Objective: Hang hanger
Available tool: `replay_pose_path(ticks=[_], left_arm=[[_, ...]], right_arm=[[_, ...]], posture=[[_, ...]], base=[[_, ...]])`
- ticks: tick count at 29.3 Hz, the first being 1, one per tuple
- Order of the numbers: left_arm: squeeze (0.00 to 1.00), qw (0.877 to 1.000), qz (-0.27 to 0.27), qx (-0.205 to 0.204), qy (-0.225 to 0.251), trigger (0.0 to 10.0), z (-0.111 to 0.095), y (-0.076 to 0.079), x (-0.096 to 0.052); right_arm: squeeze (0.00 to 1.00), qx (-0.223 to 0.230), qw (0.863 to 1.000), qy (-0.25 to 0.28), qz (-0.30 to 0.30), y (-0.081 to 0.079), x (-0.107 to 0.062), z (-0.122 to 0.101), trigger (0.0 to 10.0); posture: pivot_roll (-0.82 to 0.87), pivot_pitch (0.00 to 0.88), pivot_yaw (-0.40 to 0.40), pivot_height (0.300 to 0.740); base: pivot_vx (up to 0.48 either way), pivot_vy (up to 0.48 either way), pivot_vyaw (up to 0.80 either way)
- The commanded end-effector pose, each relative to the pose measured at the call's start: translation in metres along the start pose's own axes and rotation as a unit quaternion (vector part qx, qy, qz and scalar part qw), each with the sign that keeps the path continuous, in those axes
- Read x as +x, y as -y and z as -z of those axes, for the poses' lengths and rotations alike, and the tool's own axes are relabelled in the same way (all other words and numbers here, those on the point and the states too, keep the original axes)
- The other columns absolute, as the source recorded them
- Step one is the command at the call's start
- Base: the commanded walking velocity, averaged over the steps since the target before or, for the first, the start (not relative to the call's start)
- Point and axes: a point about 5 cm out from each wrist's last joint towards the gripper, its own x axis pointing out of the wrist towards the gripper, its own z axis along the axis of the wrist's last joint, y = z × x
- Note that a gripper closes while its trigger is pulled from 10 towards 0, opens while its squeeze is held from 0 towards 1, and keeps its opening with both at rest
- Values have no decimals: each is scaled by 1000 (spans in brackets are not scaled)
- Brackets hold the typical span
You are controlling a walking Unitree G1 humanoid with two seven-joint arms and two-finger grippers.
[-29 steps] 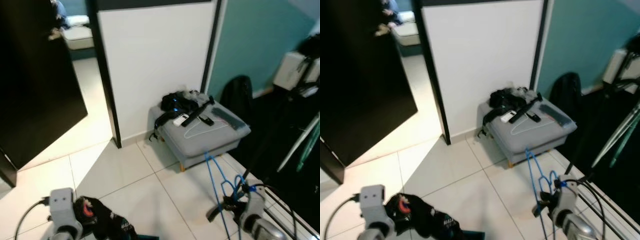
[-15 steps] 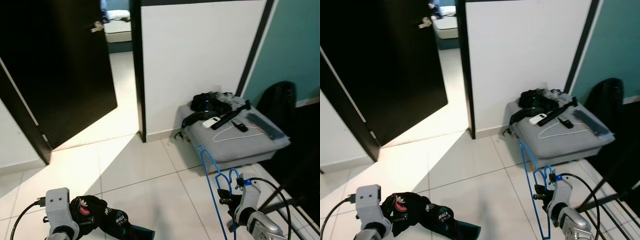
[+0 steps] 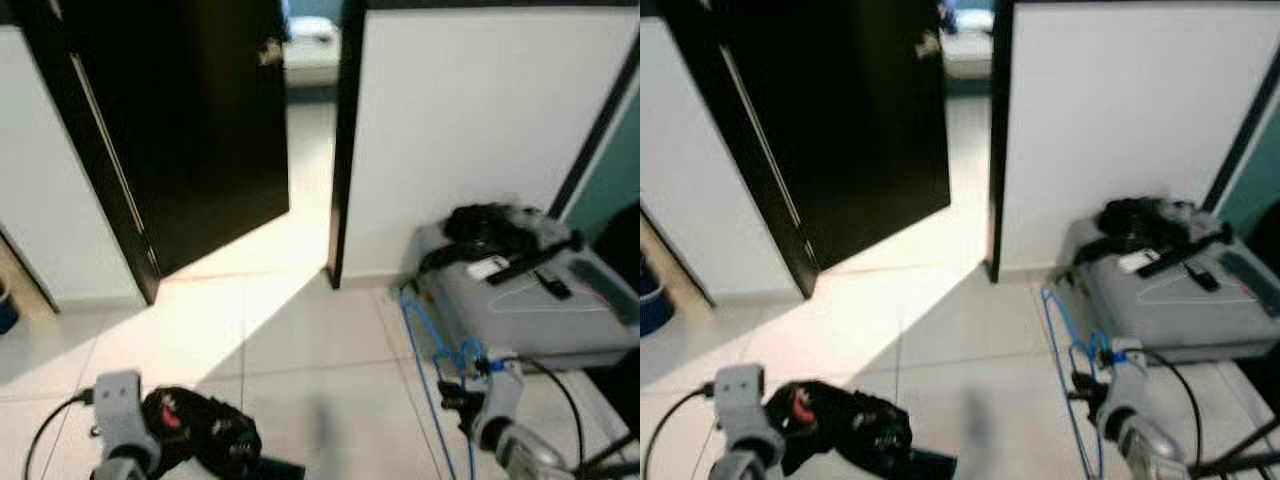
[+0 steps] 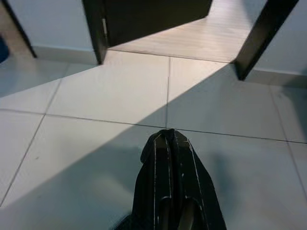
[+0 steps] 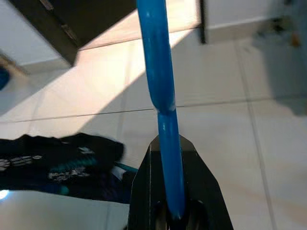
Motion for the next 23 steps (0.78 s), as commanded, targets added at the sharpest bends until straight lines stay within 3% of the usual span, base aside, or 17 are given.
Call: replay_pose_path(ticks=[1, 23], left_arm=[[0, 1000, -2, 3, -4, 10000, 1, -2, -1], [0, 1000, -3, 1, -11, 10000, 4, -4, -1]], right_arm=[[0, -1, 1000, -14, 1, 1, -3, 6, 0], [0, 3, 1000, -23, 0, 1, -5, 12, 0]], posture=[[35, 0, -8, 740], [31, 0, -1, 740]], base=[[0, 0, 656], [0, 0, 654]])
